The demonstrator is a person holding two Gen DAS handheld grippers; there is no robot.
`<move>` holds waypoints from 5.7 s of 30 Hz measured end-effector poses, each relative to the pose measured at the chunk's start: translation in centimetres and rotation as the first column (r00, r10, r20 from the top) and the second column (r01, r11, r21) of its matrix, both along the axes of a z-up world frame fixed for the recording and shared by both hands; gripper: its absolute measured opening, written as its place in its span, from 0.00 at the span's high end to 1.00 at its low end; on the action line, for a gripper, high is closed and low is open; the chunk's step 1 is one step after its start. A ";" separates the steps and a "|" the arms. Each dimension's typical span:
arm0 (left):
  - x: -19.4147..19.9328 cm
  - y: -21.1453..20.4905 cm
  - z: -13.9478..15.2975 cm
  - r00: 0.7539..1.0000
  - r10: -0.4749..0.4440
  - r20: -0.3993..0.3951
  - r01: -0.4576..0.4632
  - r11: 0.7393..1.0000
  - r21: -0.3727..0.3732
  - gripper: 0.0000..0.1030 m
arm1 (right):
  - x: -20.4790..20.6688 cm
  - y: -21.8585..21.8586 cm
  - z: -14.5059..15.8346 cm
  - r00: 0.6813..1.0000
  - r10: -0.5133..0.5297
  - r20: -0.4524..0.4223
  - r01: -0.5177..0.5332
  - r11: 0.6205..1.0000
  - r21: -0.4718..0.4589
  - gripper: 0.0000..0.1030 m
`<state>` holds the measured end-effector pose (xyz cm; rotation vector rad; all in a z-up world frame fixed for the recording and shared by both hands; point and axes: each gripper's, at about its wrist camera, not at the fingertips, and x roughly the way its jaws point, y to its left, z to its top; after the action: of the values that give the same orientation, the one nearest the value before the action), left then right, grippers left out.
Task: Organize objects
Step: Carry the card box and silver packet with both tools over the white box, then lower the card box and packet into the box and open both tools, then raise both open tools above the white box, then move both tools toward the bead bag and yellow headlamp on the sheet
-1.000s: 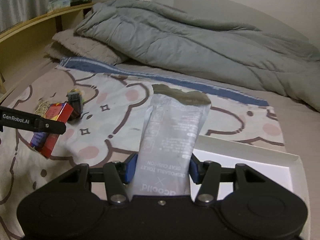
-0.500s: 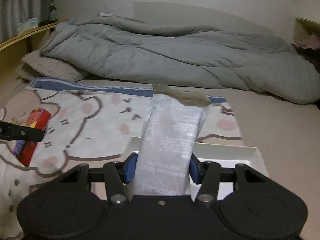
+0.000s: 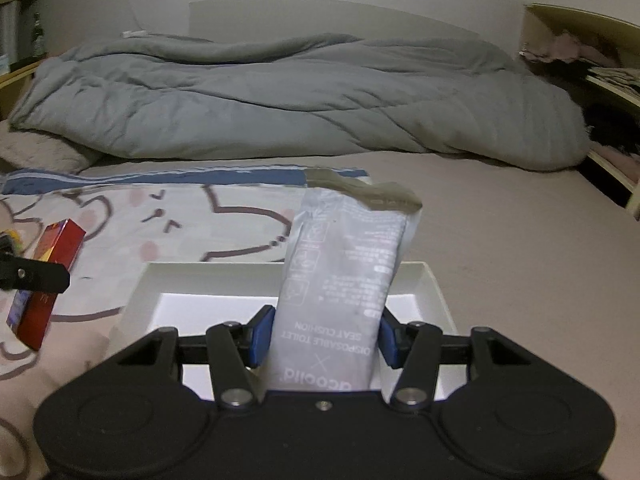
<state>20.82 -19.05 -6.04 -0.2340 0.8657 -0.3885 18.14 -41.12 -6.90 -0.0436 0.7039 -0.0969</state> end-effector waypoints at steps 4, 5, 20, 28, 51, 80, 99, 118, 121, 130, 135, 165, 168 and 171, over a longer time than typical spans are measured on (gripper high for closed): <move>0.4 -1.8 -0.9 0.999 -0.029 -0.020 0.029 0.999 -0.016 0.42 | 0.7 -0.5 -1.6 0.999 0.015 -0.034 -0.015 1.000 -0.004 0.48; 0.5 -2.1 -1.1 0.999 -0.035 -0.024 0.034 0.999 -0.017 0.42 | 1.0 -0.4 -1.9 0.999 0.028 -0.046 -0.028 1.000 -0.007 0.48; 2.6 -6.6 -5.1 0.991 -0.060 -0.117 0.051 0.995 -0.081 0.42 | 2.6 -1.4 -7.1 0.971 0.091 -0.221 -0.096 0.995 -0.012 0.47; 3.0 -8.7 -7.5 0.986 -0.036 -0.162 0.013 0.989 -0.145 0.42 | 2.0 -3.2 -8.1 0.968 -0.038 -0.247 -0.001 0.988 -0.156 0.39; 1.7 -12.3 -11.0 0.954 -0.005 -0.298 -0.043 0.987 -0.152 0.41 | 0.2 -8.1 -4.0 0.950 -0.264 -0.165 0.287 0.948 0.137 0.28; -1.0 -8.0 -3.7 0.991 -0.012 -0.131 0.015 1.000 0.021 0.33 | -2.3 -5.8 -0.6 0.973 -0.203 -0.109 0.218 0.965 0.149 0.25; -5.3 -4.2 0.8 0.997 -0.062 -0.036 0.067 0.985 0.161 0.24 | -6.9 -2.3 3.5 0.986 -0.161 -0.051 0.166 0.979 0.118 0.19; -5.9 -1.1 0.3 0.999 -0.025 0.029 0.018 0.973 0.228 0.00 | -8.3 -1.1 2.3 0.985 -0.167 -0.039 0.169 0.985 0.041 0.00; -5.7 -0.7 0.2 0.999 -0.019 0.030 0.012 0.974 0.224 0.00 | -8.2 -1.0 2.2 0.984 -0.176 -0.041 0.177 0.983 0.037 0.00; -5.0 1.9 0.5 0.999 0.032 0.040 -0.040 0.972 0.231 0.00 | -7.6 -0.4 2.2 0.980 -0.193 -0.039 0.195 0.980 0.047 0.00; -4.6 4.6 1.0 0.996 0.081 0.045 -0.089 0.972 0.219 0.00 | -6.6 0.9 2.1 0.983 -0.178 -0.042 0.180 0.981 0.064 0.00; -4.7 23.0 1.6 0.934 0.342 0.105 -0.358 0.888 0.290 0.00 | 1.2 20.7 1.5 0.993 0.114 -0.015 -0.112 0.987 0.114 0.00; -4.7 24.7 1.3 0.927 0.361 0.105 -0.375 0.874 0.309 0.00 | 1.9 22.5 1.2 0.989 0.145 -0.010 -0.143 0.983 0.116 0.00; -4.6 26.2 0.8 0.921 0.377 0.099 -0.388 0.863 0.324 0.00 | 2.6 24.1 0.8 0.985 0.172 -0.009 -0.169 0.978 0.121 0.00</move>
<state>16.19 7.14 -5.20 -0.0759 0.8161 0.1326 20.70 -16.99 -6.10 0.0105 0.7219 0.1105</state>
